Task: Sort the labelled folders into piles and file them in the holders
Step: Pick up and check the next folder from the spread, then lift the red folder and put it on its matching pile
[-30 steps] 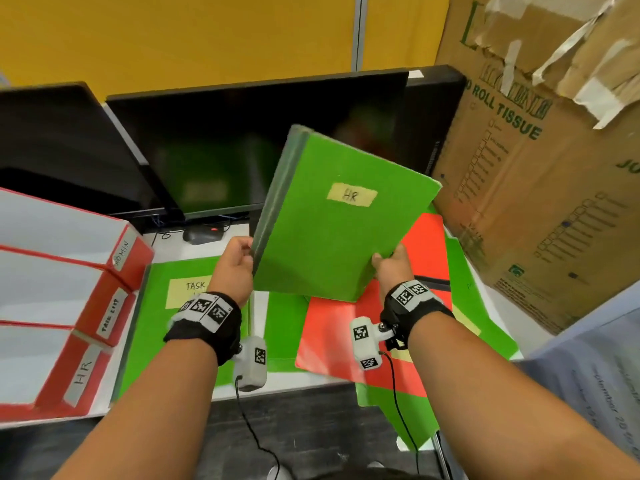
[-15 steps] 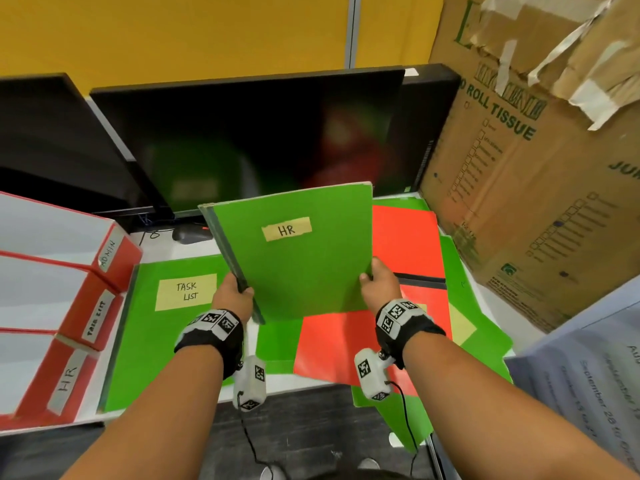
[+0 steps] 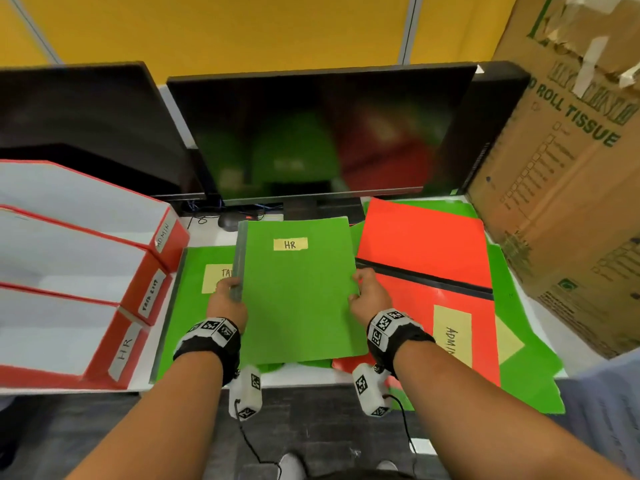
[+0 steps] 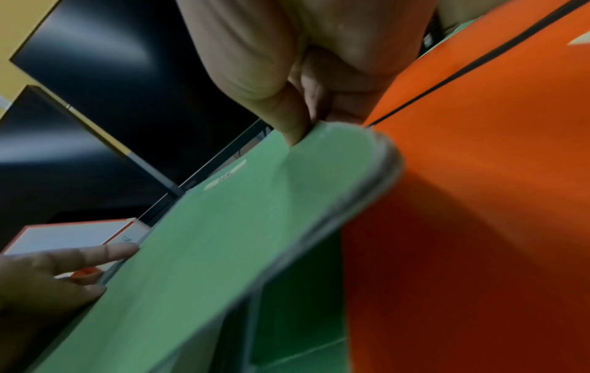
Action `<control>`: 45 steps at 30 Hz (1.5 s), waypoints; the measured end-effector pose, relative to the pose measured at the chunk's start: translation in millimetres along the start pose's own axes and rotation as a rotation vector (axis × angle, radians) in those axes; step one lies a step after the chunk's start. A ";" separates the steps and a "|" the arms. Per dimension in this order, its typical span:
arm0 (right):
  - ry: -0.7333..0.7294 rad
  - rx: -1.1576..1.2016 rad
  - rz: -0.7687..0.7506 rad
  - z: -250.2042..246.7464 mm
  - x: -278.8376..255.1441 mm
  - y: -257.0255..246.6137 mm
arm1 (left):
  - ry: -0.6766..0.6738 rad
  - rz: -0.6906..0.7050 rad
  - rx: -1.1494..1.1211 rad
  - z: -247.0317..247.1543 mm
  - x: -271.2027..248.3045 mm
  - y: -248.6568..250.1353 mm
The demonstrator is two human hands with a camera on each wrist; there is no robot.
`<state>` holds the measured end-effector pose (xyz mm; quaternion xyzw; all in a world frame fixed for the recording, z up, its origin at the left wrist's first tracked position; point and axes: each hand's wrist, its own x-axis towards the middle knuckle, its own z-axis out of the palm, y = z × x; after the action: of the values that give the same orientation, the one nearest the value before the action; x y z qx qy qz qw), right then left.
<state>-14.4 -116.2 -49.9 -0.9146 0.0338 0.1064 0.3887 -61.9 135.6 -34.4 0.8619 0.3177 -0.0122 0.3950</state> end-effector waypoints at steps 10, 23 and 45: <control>-0.311 -0.171 -0.116 58.3 -0.4 -47.5 | 0.031 0.007 0.276 -47.2 29.8 -54.2; -0.458 -0.316 -0.094 94.0 -8.9 -66.7 | -0.049 -0.118 0.444 -60.7 47.4 -97.2; 0.002 -0.274 0.160 -23.7 -9.3 34.7 | -0.311 0.224 0.160 58.0 -0.9 33.2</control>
<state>-24.6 -157.6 -56.2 -0.9536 0.0919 0.1397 0.2505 -30.7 79.0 -51.7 0.9081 0.1531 -0.1264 0.3687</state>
